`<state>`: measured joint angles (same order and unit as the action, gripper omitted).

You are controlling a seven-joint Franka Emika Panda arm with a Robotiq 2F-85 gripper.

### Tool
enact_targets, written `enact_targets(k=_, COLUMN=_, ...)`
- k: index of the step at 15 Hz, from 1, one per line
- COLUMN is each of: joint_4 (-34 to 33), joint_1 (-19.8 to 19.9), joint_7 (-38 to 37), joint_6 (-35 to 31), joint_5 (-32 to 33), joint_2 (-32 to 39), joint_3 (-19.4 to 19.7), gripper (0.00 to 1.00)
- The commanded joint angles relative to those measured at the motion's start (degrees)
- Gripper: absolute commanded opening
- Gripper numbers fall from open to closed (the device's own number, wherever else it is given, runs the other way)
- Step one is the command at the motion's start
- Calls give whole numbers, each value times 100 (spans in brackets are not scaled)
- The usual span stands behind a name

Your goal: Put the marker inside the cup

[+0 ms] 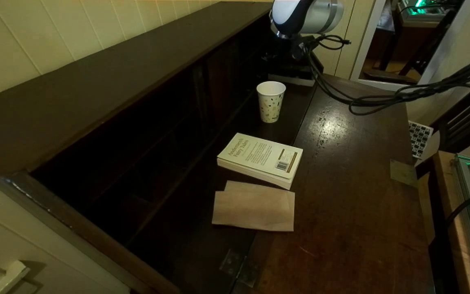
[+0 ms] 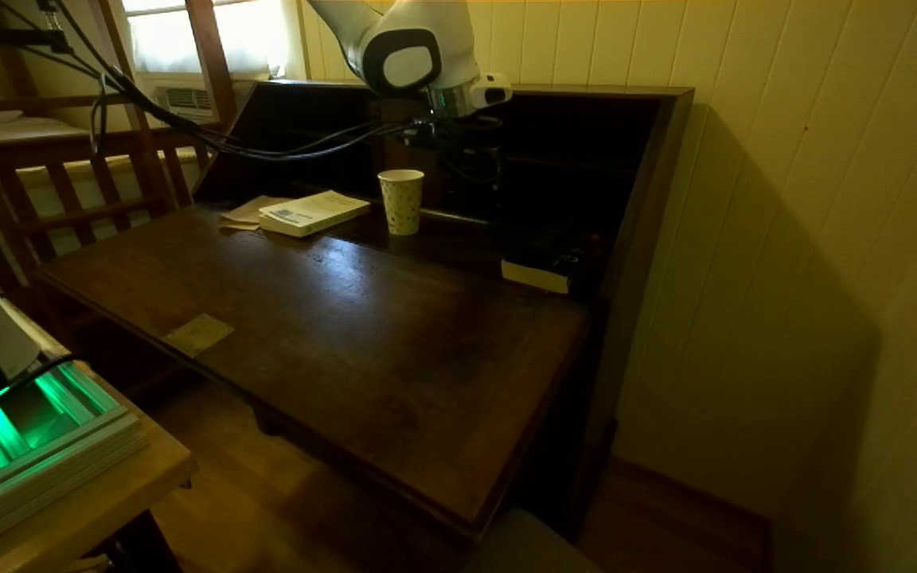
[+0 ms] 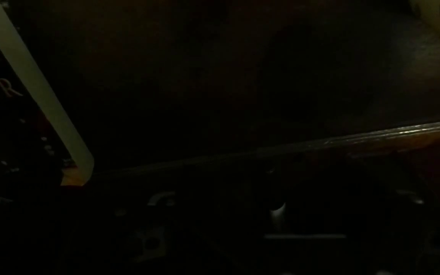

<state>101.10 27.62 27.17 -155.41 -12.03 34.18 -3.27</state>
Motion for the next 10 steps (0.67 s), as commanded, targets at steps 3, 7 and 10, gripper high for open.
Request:
enact_targets(k=3, joint_4=-538, joint_1=274, joint_7=364, joint_6=-133, joint_5=-226, joint_2=488, joint_3=-410, gripper=100)
enact_targets(k=7, joint_4=-706, joint_1=286, joint_7=299, joint_6=-335, joint_5=-195, joint_2=692, joint_3=-500, gripper=100)
enact_targets(k=10, joint_4=-768, joint_1=295, joint_7=247, joint_6=-538, joint_5=-135, joint_2=812, joint_3=-562, gripper=100)
